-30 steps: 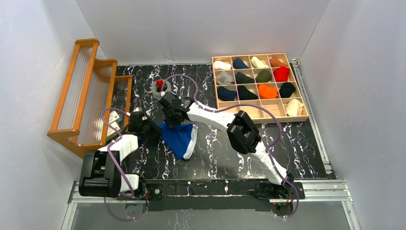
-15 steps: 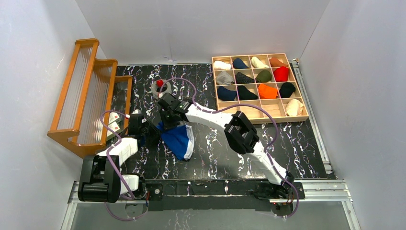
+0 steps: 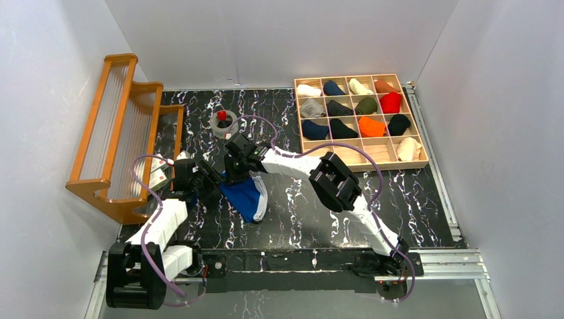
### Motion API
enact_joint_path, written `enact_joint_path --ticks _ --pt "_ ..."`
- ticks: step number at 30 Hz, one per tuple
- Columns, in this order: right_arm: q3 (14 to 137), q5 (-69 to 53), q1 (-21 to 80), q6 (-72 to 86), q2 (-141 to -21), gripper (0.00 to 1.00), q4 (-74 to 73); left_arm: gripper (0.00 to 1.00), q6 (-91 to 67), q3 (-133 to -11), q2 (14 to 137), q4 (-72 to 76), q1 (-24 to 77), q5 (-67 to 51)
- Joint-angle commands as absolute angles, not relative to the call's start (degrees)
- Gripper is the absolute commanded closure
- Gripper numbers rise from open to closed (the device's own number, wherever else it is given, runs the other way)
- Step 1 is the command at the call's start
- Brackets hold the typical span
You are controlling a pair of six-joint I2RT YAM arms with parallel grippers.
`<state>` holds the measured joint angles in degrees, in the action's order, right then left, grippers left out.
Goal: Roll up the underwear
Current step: Fold the underwear at the center of the board.
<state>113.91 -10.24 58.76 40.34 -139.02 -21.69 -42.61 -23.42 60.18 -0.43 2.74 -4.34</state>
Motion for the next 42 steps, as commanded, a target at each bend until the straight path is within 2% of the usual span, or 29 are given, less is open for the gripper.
enact_joint_path --ticks 1,7,13,25,30,38,42 --pt "110.50 -9.66 59.27 40.12 -138.30 0.79 -19.95 0.37 -43.53 -26.20 61.22 -1.86 2.57 -3.08" --pt "107.33 -8.41 59.19 40.69 -136.55 0.76 -17.47 0.40 -45.06 -27.72 68.18 0.66 2.45 -3.42" --pt "107.49 -8.95 59.22 40.60 -136.82 0.76 -17.50 0.36 -46.17 -26.29 72.71 8.56 2.33 -6.87" --pt "105.07 -8.29 59.32 37.48 -134.40 0.79 -17.56 0.24 -49.21 -25.43 66.13 6.61 1.08 -1.56" --pt "99.54 -9.79 59.40 36.64 -131.37 0.80 -12.35 0.28 -48.27 -25.80 70.58 8.62 1.05 -5.91" --pt "101.68 -9.93 59.41 35.90 -132.77 0.77 -14.20 0.27 -46.60 -21.19 72.22 15.13 1.05 -13.13" --pt "102.20 -9.79 59.48 35.50 -132.77 0.76 -14.57 0.36 -45.39 -20.85 73.70 14.42 1.01 -15.11"
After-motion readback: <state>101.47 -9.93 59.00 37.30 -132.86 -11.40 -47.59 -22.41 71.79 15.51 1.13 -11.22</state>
